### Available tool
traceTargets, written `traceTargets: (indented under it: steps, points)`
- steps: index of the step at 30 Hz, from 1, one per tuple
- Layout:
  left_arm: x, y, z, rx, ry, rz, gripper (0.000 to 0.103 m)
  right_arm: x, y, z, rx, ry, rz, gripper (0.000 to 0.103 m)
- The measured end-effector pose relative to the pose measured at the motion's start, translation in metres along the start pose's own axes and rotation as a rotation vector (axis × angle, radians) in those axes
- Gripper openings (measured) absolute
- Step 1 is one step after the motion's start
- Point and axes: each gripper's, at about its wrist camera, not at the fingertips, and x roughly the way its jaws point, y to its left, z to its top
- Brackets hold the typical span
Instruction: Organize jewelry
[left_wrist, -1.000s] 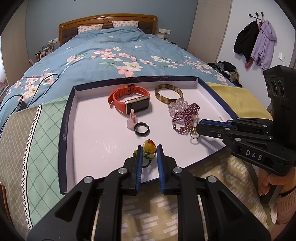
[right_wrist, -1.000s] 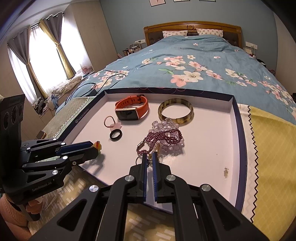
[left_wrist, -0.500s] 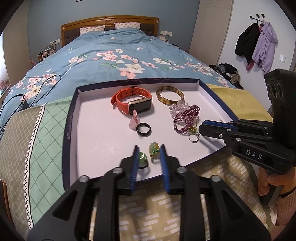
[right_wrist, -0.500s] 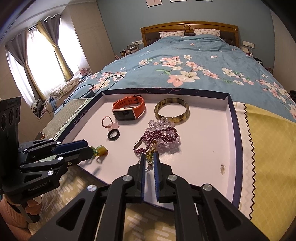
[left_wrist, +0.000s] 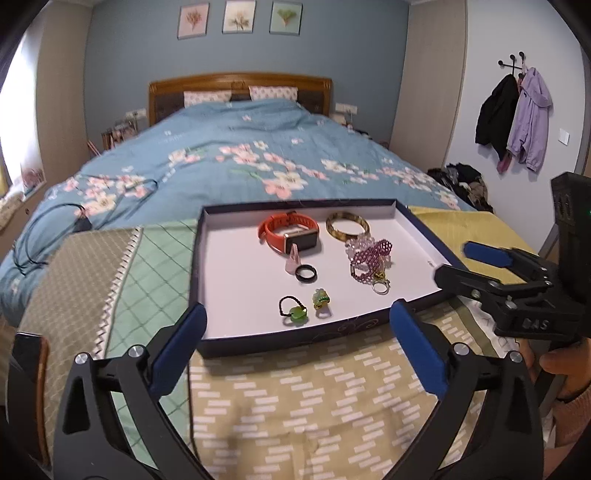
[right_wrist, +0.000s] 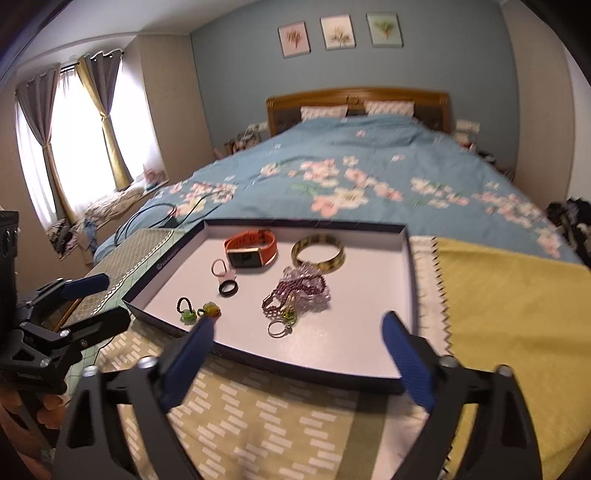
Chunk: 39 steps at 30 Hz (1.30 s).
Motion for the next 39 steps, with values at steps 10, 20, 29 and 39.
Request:
traceTargets:
  steps: [10, 20, 29, 39]
  points:
    - [-0.064, -0.012, -0.011, -0.002, -0.2, 0.064, 0.098, -0.056, 0.017, -0.016, -0.046, -0.227, -0.113, 0.096]
    - [-0.103, -0.017, -0.025, -0.008, -0.322, 0.104, 0.098, -0.091, 0.033, -0.03, -0.079, -0.369, -0.147, 0.096]
    - [-0.129, -0.021, -0.033, -0.021, -0.404, 0.151, 0.098, -0.099, 0.036, -0.031, -0.07, -0.392, -0.162, 0.096]
    - [-0.141, -0.029, -0.038, -0.016, -0.443, 0.159, 0.098, -0.104, 0.037, -0.033, -0.053, -0.408, -0.171, 0.096]
